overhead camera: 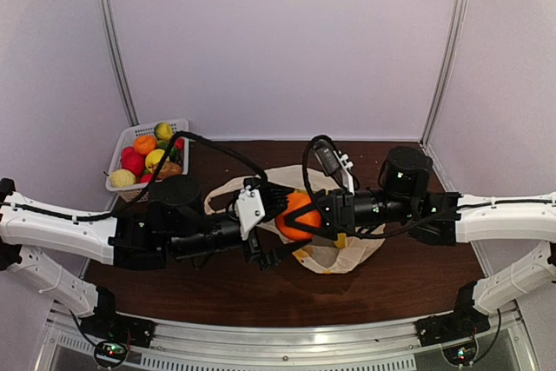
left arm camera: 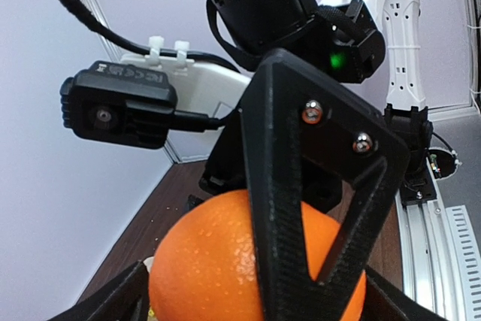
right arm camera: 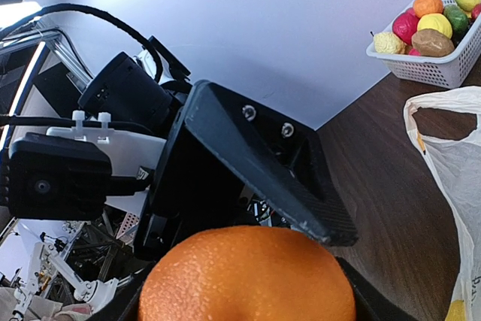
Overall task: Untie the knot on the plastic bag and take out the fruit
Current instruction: Pass from the right arm to the left
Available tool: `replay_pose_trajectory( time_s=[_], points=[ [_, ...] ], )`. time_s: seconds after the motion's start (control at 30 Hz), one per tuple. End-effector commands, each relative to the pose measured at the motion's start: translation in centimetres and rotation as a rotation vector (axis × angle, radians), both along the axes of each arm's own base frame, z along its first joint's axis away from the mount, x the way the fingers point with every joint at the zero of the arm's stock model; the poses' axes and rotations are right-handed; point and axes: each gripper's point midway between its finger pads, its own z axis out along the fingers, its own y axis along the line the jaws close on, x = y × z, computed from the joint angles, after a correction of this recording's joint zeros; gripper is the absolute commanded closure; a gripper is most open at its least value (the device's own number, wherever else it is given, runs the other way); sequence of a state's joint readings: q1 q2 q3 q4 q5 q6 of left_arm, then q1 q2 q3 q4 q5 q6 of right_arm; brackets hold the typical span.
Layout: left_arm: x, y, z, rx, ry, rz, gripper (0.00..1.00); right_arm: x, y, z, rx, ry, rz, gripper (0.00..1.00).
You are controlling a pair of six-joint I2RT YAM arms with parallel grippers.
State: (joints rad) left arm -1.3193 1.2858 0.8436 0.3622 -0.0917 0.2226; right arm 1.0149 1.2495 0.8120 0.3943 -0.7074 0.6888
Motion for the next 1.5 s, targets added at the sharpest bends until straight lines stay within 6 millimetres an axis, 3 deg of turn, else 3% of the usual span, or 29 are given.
replay_pose_trajectory(
  time_s=[0.0,0.27,0.57,0.63,0.73,0.9,1.0,1.1,1.33,1.47],
  points=[
    [-0.3,-0.3,2.2,-0.067,-0.015,-0.014,0.1,-0.4,0.2,0.9,0.03,-0.01,0.02,0.36],
    [-0.4,-0.3,1.9,-0.055,-0.01,-0.018,0.27,-0.4,0.2,0.8,0.03,-0.011,0.018,0.31],
    [-0.2,0.3,1.8,-0.046,0.011,0.006,0.33,0.4,-0.7,1.1,0.019,-0.052,-0.057,0.07],
    [0.0,0.8,1.6,-0.041,0.023,0.018,0.33,1.0,-1.3,1.4,0.01,-0.072,-0.105,0.01],
    [0.3,1.7,1.4,-0.033,0.048,0.042,0.33,2.4,-2.8,2.0,0.005,-0.1,-0.187,0.0],
    [2.1,3.9,0.4,0.023,0.135,0.115,0.34,6.6,-6.6,2.4,-0.015,-0.086,-0.396,0.0],
    [4.8,6.4,-0.3,0.061,0.217,0.206,0.35,9.0,-9.1,1.6,-0.048,-0.069,-0.523,0.0],
    [8.2,10.1,-1.1,0.101,0.308,0.335,0.36,9.9,-10.6,0.5,-0.088,-0.06,-0.595,0.0],
    [15.7,19.4,-0.3,0.12,0.417,0.632,0.37,10.2,-11.8,-1.0,-0.131,-0.051,-0.649,0.0],
    [19.8,24.8,-1.2,0.113,0.499,0.777,0.36,10.1,-12.2,-1.2,-0.142,-0.051,-0.662,0.0]
  ],
)
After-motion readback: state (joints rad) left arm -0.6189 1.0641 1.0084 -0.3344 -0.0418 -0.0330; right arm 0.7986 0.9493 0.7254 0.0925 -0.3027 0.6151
